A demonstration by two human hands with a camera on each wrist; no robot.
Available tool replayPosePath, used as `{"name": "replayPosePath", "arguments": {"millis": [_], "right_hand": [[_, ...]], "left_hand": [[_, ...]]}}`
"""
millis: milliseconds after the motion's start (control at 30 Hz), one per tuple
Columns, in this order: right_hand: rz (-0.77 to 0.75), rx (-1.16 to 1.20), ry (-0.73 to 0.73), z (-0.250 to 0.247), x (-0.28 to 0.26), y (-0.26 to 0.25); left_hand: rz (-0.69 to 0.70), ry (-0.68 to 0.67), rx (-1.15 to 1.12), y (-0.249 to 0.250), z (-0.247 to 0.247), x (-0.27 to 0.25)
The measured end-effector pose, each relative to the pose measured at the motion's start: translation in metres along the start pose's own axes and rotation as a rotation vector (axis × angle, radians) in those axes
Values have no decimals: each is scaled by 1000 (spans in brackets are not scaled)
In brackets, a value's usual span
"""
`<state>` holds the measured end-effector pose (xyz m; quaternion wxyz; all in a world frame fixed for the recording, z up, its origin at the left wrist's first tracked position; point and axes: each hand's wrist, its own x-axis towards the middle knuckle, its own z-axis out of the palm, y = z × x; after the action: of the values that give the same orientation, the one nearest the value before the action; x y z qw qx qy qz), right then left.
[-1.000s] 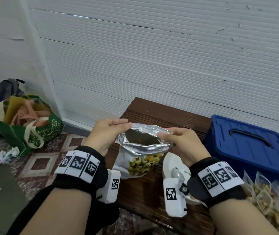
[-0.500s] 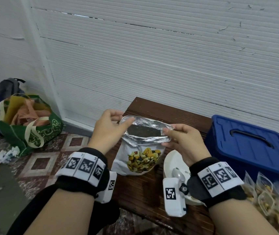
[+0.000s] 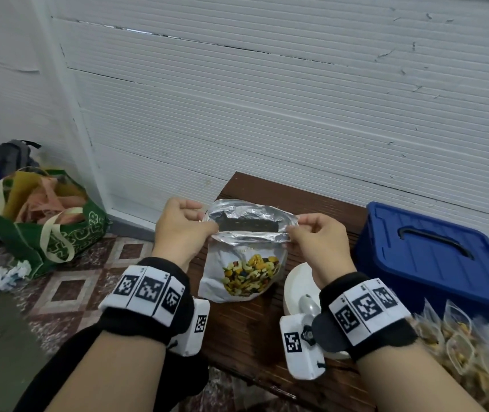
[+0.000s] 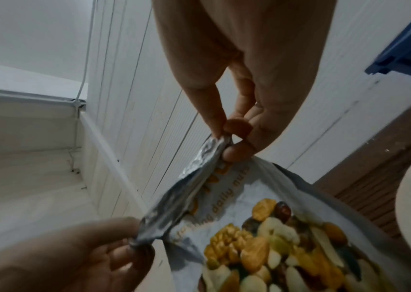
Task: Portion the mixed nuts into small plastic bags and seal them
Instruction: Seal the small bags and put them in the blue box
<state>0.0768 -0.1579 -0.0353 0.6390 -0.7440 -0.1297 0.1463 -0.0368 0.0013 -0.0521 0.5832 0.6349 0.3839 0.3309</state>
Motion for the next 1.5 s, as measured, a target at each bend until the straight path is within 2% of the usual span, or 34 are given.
{"name": "replayPosePath", "arguments": {"millis": [267,333,467,533,600,767,933,1133,1367,1500], "right_hand": [[-206,-259,102,6,-5,-5],[-157,-134,52,4,-3,-5],[47,309,-178,-11,1,-5],[73,420,-269,-21,6,1],[56,438,-323,-28,8,8],[-55,184,-270,-31,13,24],[-154,110,-192,-27,14,28],[-153,103,-25,-20,19,27],[-160,81,-51,-25,24,27],[-141,107,-81,-25,27,30]], "left_hand": [[170,-16,195,6,-3,-7],[142,-40,149,4,-5,-3],[-73,-189,-150,8,-17,2],[-81,-307,-190,9,-23,3],[-26,-371,-163,6,-25,3],[184,-298,103,-1,-17,0],[265,-245,135,-3,-15,1],[221,-176,57,-7,-15,5],[150,-187,64,-13,-24,15],[176,-211,96,-11,-28,13]]}}
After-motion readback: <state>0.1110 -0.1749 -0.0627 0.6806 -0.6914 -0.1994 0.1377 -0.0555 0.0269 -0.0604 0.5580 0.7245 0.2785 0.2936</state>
